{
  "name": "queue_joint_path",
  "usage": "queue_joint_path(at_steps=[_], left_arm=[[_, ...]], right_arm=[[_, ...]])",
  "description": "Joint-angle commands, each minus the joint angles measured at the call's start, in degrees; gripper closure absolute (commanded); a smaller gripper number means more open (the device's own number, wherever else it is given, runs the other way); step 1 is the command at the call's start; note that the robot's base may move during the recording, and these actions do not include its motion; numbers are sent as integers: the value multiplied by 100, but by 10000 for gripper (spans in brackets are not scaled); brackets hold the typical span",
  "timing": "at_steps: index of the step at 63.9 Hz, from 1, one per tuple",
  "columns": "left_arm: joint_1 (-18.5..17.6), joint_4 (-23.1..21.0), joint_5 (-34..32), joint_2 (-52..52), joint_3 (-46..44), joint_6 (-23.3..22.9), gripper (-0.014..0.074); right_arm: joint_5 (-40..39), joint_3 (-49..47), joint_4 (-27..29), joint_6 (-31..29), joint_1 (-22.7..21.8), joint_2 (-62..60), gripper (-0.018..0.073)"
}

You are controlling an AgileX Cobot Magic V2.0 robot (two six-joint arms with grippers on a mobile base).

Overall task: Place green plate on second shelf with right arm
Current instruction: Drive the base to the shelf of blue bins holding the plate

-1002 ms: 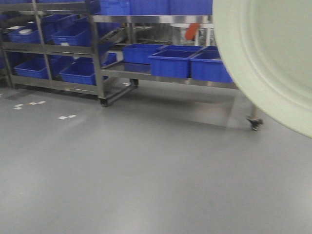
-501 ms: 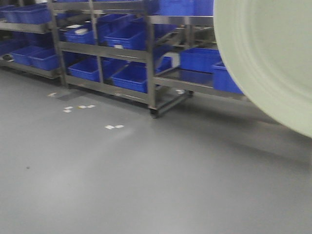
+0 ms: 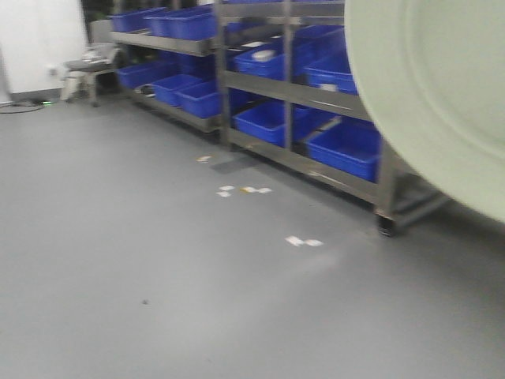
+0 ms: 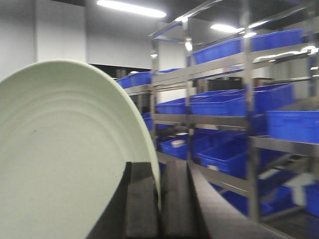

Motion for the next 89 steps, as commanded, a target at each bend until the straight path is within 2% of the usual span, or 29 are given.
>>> queue_joint_path(at_steps=[1,89], left_arm=[[-8,0,-458,-92,227,-9,466],[-8,0,-458,-92,227,-9,466]], right_arm=[[-591,-148,39,-2,-38,-110,505],[-591,-148,39,-2,-38,-110,505]])
